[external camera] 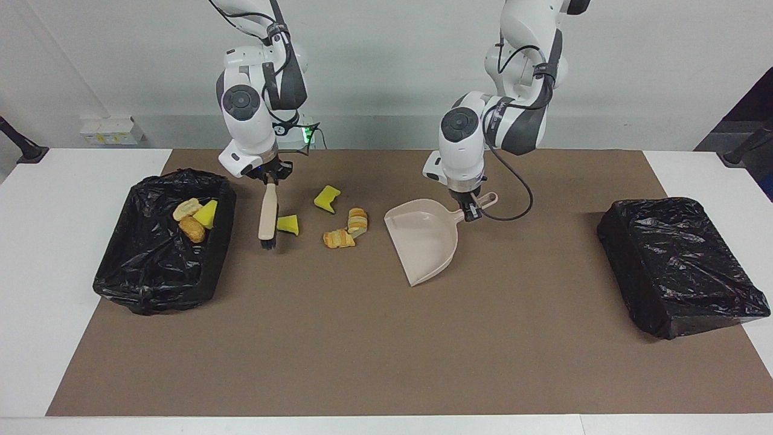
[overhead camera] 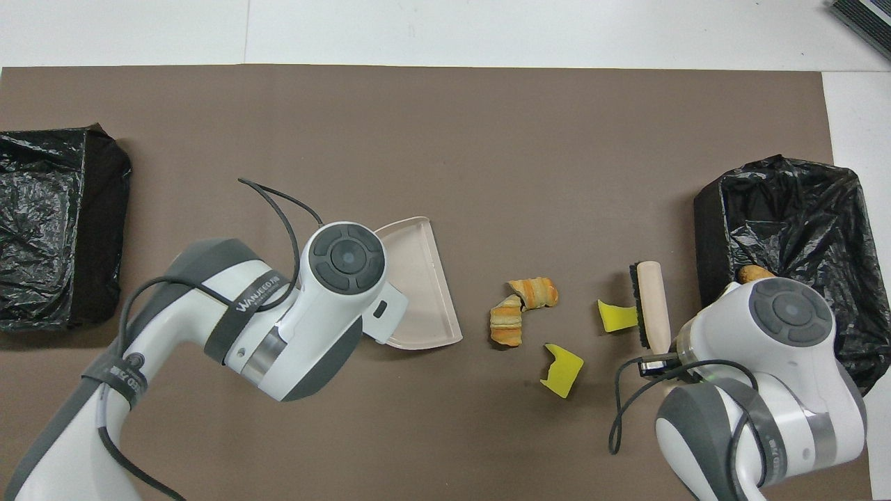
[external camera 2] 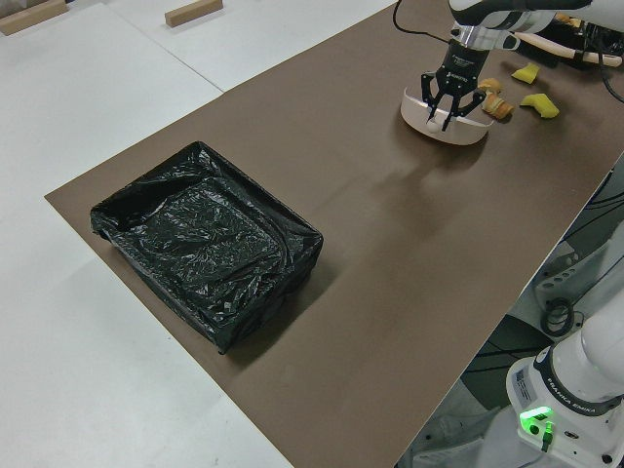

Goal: Sweep and dump trash in bin
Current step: 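Sweep the remaining yellow pieces into the dustpan with the right gripper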

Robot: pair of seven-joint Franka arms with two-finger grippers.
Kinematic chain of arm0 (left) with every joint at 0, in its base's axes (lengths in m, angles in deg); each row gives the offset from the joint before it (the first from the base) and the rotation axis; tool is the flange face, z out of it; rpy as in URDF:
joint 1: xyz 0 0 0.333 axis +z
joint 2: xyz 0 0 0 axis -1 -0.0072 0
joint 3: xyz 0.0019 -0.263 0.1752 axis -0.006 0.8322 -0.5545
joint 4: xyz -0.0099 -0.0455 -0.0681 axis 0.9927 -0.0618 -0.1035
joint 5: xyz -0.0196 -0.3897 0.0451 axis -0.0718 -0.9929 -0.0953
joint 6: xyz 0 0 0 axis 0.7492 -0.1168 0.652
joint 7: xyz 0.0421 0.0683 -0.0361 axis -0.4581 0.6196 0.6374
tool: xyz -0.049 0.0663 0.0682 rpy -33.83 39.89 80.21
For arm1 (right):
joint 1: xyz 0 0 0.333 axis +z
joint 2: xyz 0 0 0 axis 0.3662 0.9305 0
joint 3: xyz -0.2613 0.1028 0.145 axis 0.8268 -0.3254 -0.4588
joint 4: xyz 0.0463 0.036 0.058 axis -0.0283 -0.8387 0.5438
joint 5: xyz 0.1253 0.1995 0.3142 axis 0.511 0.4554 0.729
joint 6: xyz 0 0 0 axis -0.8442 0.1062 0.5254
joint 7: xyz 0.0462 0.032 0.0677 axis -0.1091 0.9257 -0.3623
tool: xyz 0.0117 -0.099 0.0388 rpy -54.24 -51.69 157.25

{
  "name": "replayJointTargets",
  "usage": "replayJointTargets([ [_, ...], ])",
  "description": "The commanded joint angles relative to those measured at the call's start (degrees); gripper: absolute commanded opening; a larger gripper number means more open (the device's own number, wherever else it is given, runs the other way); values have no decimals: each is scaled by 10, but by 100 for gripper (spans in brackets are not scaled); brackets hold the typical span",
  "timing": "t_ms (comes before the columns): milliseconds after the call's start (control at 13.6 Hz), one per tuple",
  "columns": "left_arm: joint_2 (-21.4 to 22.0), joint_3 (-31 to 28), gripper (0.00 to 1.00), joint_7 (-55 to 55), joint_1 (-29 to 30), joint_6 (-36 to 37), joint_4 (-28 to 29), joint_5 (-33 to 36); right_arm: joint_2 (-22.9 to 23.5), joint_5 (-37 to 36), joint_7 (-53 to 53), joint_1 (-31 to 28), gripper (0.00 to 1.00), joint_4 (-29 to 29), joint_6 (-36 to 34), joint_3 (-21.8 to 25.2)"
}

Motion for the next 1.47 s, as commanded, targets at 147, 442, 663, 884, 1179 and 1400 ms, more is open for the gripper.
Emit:
replayJointTargets([
  [147, 16, -4, 0, 23, -17, -69, 51, 35, -33, -14, -3, -27, 0, -69, 48, -6],
  [442, 9, -4, 0, 32, -13, -81, 47, 50, 5, 2, -54, 32, 0, -59, 63, -9],
  [663, 10, -4, 0, 36, -15, -75, 48, 50, 19, 58, -59, 74, 0, -36, 69, -9],
  [884, 16, -5, 0, 36, -19, -67, 53, 56, 78, 97, -97, 124, 0, 10, 74, -9],
  [1179, 23, -4, 0, 36, -20, -57, 61, 58, 168, 166, -163, 180, 0, 102, 82, -9],
  [1400, 23, -3, 0, 59, -20, -53, 64, 58, 211, 230, -181, 216, 0, 162, 84, -10],
])
